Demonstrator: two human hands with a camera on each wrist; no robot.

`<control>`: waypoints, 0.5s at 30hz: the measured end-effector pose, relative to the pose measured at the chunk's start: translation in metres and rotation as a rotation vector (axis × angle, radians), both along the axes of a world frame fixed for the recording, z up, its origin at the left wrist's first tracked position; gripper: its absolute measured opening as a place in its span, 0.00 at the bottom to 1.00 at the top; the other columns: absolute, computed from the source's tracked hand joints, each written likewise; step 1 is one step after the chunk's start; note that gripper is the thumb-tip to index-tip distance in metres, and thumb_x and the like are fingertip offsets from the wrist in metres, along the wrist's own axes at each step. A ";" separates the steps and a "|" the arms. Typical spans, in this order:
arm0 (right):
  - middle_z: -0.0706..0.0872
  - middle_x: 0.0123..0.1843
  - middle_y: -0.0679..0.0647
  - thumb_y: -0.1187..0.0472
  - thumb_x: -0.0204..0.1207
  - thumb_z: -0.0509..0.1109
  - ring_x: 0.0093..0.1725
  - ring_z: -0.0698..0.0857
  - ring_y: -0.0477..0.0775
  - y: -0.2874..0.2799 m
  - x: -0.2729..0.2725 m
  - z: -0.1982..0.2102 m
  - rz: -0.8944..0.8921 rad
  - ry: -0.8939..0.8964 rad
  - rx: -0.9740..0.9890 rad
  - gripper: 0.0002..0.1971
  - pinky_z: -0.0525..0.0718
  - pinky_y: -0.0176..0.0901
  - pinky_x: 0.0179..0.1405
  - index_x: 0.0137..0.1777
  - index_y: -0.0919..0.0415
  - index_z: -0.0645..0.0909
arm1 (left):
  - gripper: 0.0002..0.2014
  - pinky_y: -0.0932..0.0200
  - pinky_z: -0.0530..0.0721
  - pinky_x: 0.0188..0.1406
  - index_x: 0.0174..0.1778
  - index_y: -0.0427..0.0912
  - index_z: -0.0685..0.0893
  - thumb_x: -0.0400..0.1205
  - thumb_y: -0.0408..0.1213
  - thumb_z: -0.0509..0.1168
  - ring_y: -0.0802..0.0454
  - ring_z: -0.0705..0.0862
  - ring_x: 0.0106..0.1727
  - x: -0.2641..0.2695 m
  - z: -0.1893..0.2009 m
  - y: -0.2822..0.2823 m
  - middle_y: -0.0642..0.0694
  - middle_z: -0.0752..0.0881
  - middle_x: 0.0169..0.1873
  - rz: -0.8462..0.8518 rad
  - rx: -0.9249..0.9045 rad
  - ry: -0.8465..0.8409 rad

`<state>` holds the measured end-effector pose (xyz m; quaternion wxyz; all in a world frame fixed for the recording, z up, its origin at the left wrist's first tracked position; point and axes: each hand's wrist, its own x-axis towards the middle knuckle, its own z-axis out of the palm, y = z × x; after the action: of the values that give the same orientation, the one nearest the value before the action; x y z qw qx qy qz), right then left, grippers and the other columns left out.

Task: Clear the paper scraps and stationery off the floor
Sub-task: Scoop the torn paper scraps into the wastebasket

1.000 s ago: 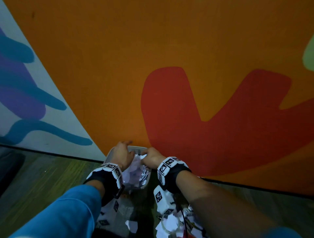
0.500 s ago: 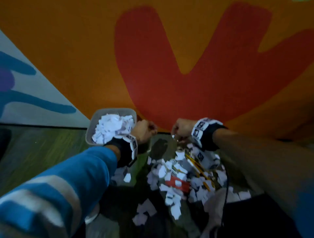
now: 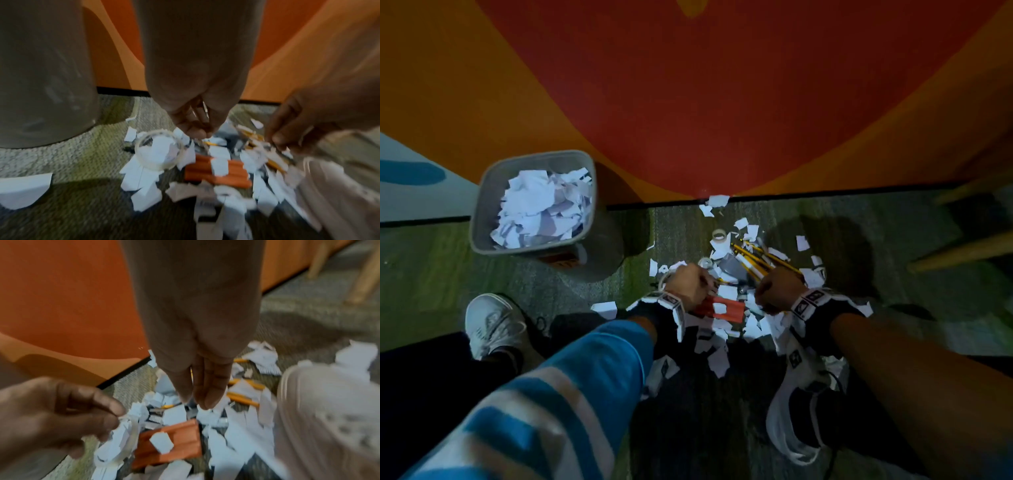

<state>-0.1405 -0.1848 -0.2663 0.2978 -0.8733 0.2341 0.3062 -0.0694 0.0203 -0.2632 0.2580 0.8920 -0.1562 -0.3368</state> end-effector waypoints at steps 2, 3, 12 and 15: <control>0.86 0.26 0.58 0.68 0.72 0.74 0.34 0.89 0.61 0.000 -0.003 -0.019 -0.033 -0.002 0.038 0.13 0.90 0.51 0.40 0.26 0.62 0.85 | 0.08 0.51 0.86 0.58 0.46 0.49 0.93 0.77 0.36 0.70 0.41 0.89 0.52 -0.007 -0.022 -0.003 0.42 0.92 0.48 -0.092 0.039 0.002; 0.90 0.36 0.62 0.66 0.75 0.72 0.42 0.90 0.63 0.000 -0.004 -0.028 -0.029 -0.001 0.066 0.08 0.90 0.52 0.48 0.37 0.65 0.89 | 0.08 0.47 0.86 0.58 0.48 0.51 0.92 0.77 0.39 0.71 0.40 0.88 0.54 -0.009 -0.031 -0.005 0.41 0.91 0.50 -0.145 0.078 0.008; 0.89 0.53 0.62 0.64 0.72 0.74 0.55 0.87 0.62 0.022 -0.008 -0.076 -0.050 -0.075 0.065 0.11 0.81 0.45 0.51 0.52 0.70 0.88 | 0.32 0.41 0.74 0.65 0.73 0.52 0.75 0.74 0.58 0.72 0.42 0.66 0.73 -0.029 -0.096 -0.011 0.49 0.72 0.73 -0.367 0.234 -0.196; 0.88 0.41 0.61 0.60 0.70 0.74 0.45 0.87 0.61 0.028 -0.011 -0.084 -0.082 -0.088 0.062 0.07 0.77 0.43 0.38 0.37 0.65 0.84 | 0.21 0.44 0.70 0.60 0.72 0.55 0.73 0.83 0.48 0.65 0.43 0.66 0.71 -0.035 -0.105 -0.009 0.50 0.73 0.71 -0.367 0.261 -0.320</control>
<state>-0.1516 -0.1572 -0.3504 0.3470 -0.8660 0.2468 0.2621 -0.1048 0.0114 -0.3680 0.0475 0.9163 -0.3093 -0.2501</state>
